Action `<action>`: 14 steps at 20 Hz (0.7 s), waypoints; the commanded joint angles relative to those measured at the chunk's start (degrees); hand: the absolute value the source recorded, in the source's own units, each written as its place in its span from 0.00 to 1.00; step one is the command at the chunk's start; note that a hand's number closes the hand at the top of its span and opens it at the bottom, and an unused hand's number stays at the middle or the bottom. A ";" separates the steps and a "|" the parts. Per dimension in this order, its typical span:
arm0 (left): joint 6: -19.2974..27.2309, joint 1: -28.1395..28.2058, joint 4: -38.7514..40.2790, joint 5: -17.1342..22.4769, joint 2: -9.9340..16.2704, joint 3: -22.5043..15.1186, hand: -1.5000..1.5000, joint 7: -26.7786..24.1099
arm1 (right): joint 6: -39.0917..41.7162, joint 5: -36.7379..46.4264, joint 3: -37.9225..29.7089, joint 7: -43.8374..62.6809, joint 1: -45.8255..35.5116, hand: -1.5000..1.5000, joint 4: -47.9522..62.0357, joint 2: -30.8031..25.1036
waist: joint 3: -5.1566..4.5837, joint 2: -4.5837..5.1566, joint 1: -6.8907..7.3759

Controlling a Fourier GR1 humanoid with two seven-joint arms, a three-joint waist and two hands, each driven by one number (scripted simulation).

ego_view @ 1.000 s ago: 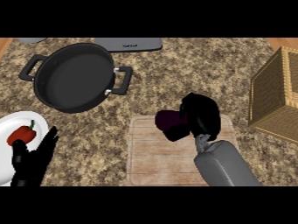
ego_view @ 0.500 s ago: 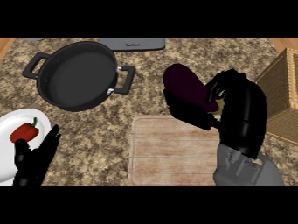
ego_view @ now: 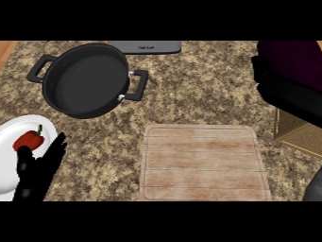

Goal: Pick the eggplant from the cutting board and place it in the basket

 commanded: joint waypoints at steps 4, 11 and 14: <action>-0.91 -0.44 5.41 -0.33 -0.16 0.83 0.50 0.48 | 7.35 -8.55 -14.76 0.70 -1.51 1.00 0.95 -6.59 | -0.42 0.61 0.13; -0.74 -0.10 0.06 -0.89 -0.66 0.21 0.50 3.37 | 7.77 -11.82 -20.43 -4.01 -2.59 1.00 9.94 -12.28 | -0.40 0.57 0.85; -1.07 0.82 1.20 -1.55 -1.75 -0.08 0.50 1.18 | 7.18 -15.62 -23.76 -7.93 -4.28 1.00 16.21 -15.48 | -0.41 0.62 1.03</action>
